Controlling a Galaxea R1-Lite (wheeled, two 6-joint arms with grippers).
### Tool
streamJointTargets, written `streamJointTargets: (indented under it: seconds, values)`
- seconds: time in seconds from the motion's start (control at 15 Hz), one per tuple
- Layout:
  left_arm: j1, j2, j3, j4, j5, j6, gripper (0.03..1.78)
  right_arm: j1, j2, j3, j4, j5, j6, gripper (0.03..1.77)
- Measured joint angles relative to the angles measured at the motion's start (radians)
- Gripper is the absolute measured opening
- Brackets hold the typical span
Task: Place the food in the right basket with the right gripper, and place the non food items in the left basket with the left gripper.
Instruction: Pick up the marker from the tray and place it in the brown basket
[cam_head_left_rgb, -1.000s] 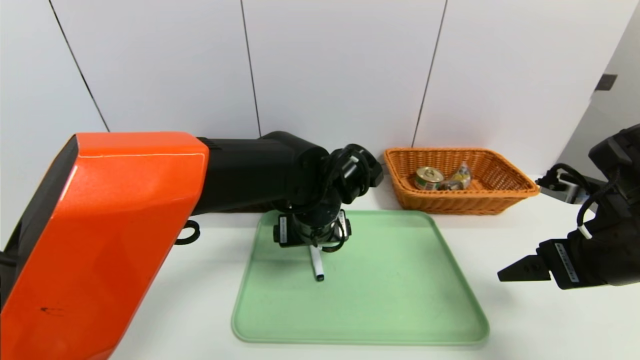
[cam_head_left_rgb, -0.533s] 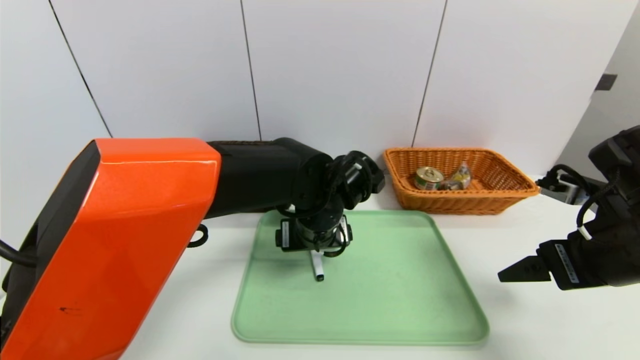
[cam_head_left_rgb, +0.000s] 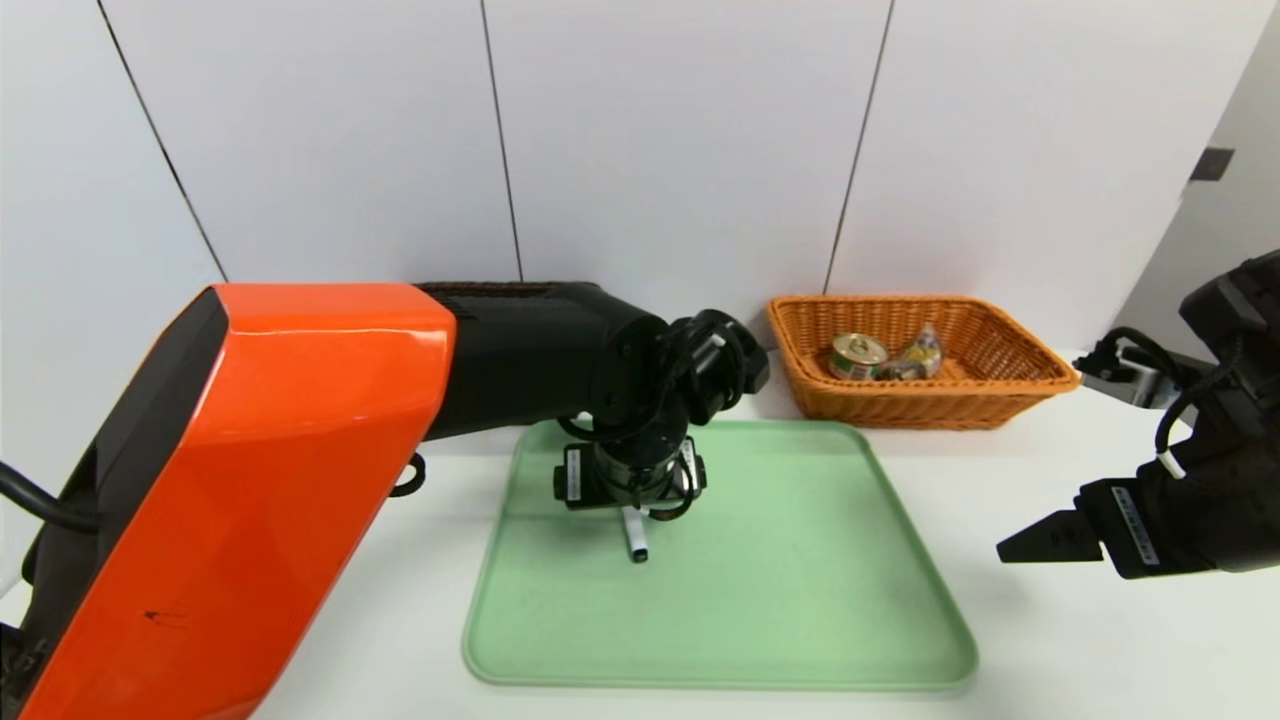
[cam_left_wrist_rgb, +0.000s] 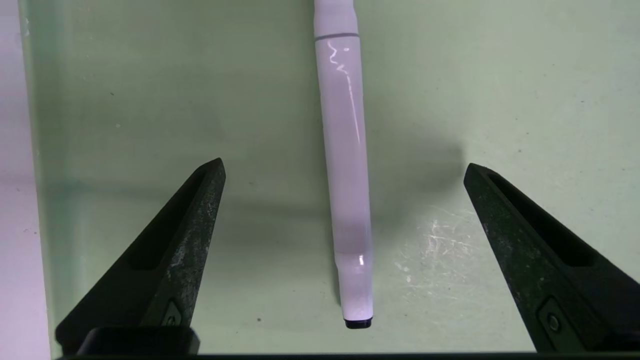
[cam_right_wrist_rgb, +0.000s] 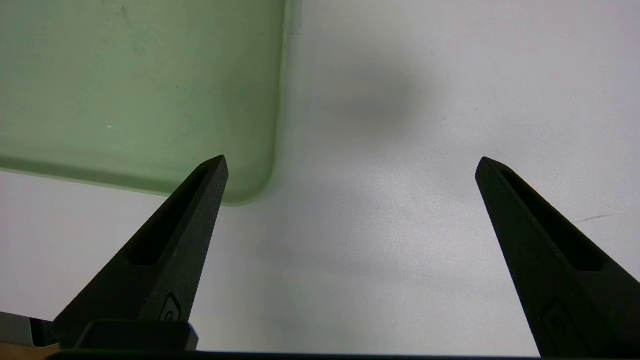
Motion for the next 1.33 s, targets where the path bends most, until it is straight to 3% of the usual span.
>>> streamJointTargets:
  seconds: [1.13, 1.33]
  values:
    - [0.000, 0.009, 0.000, -0.001, -0.001, 0.003, 1.69, -0.001, -0.005, 0.004, 0.000, 0.000, -0.004, 1.71]
    - [0.000, 0.016, -0.001, -0.001, -0.011, 0.001, 1.22, -0.001, -0.014, 0.004, 0.000, 0.000, -0.005, 1.71]
